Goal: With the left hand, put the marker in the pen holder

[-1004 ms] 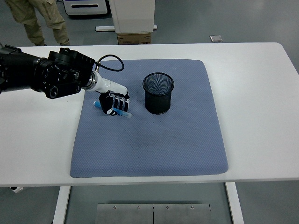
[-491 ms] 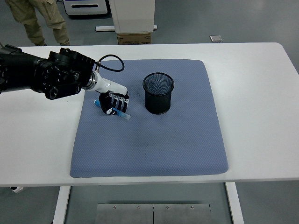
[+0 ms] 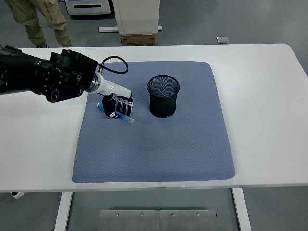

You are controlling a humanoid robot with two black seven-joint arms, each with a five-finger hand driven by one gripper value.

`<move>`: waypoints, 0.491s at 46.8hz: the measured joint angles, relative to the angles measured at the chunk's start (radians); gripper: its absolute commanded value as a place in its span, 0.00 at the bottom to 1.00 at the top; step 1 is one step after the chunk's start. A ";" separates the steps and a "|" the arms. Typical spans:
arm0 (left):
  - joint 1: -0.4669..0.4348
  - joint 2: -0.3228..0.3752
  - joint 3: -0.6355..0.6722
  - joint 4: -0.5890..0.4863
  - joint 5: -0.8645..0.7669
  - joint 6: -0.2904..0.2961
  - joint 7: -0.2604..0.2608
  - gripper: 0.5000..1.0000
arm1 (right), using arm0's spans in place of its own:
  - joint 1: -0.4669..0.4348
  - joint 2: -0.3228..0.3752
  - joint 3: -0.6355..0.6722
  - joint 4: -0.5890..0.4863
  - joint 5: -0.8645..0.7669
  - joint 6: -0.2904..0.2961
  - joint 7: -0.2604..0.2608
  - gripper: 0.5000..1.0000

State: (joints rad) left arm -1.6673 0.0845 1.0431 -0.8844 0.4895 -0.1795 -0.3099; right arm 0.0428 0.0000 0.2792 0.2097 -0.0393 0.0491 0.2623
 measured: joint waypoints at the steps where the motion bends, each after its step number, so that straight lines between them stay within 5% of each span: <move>1: 0.000 0.000 0.000 0.000 0.000 0.000 0.000 0.23 | 0.000 0.000 0.000 0.000 0.000 0.000 0.000 1.00; 23: 0.003 -0.002 0.000 -0.002 0.019 0.000 0.000 0.00 | 0.000 0.000 0.000 0.000 0.000 0.000 0.000 1.00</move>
State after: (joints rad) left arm -1.6647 0.0827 1.0431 -0.8867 0.5089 -0.1793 -0.3101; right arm 0.0423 0.0000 0.2791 0.2098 -0.0395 0.0491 0.2623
